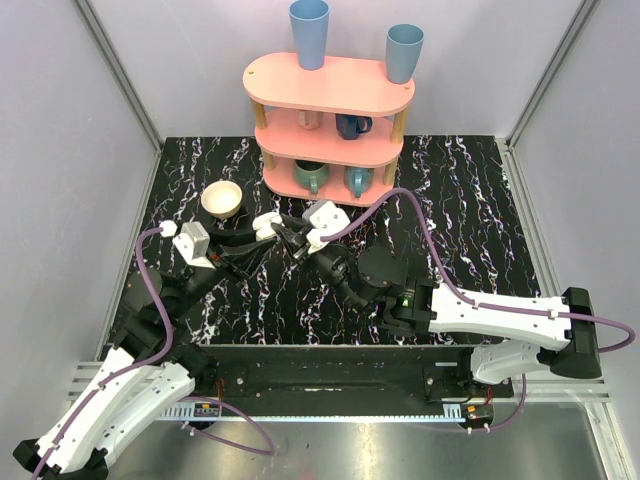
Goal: Insert the wireless bluetooth earbuds into the charging case
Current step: Insert the right earbud into the right side groove of the charging case.
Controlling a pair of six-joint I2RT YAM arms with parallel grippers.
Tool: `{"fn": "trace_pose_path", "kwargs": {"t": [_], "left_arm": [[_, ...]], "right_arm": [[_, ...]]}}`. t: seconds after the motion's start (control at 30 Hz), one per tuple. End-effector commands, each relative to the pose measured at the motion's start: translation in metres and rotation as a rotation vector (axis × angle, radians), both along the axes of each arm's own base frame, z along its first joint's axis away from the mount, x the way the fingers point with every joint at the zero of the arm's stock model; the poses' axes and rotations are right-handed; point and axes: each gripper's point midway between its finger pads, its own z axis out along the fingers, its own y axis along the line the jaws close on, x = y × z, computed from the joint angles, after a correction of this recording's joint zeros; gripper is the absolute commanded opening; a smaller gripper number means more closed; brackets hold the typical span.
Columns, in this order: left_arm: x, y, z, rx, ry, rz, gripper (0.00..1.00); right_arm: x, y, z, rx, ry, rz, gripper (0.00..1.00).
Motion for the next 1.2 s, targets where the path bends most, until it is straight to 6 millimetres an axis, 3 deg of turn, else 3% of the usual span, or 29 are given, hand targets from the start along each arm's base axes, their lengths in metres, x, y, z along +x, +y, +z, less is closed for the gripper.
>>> {"fn": "trace_pose_path", "kwargs": {"t": [0.0, 0.57, 0.9, 1.17], "left_arm": [[-0.007, 0.0, 0.02, -0.034, -0.068, -0.024, 0.0], [-0.018, 0.002, 0.028, -0.078, -0.103, -0.049, 0.0], [-0.018, 0.004, 0.031, -0.089, -0.107, -0.04, 0.0], [-0.017, 0.008, 0.035, -0.113, -0.103, -0.021, 0.0]], "right_arm": [[-0.005, 0.003, 0.026, 0.08, -0.026, 0.02, 0.2], [0.003, 0.002, 0.011, 0.045, -0.023, -0.035, 0.19], [-0.007, -0.003, 0.014, 0.051, -0.033, 0.025, 0.19], [-0.019, 0.005, 0.006, -0.004, -0.037, 0.109, 0.18]]}}
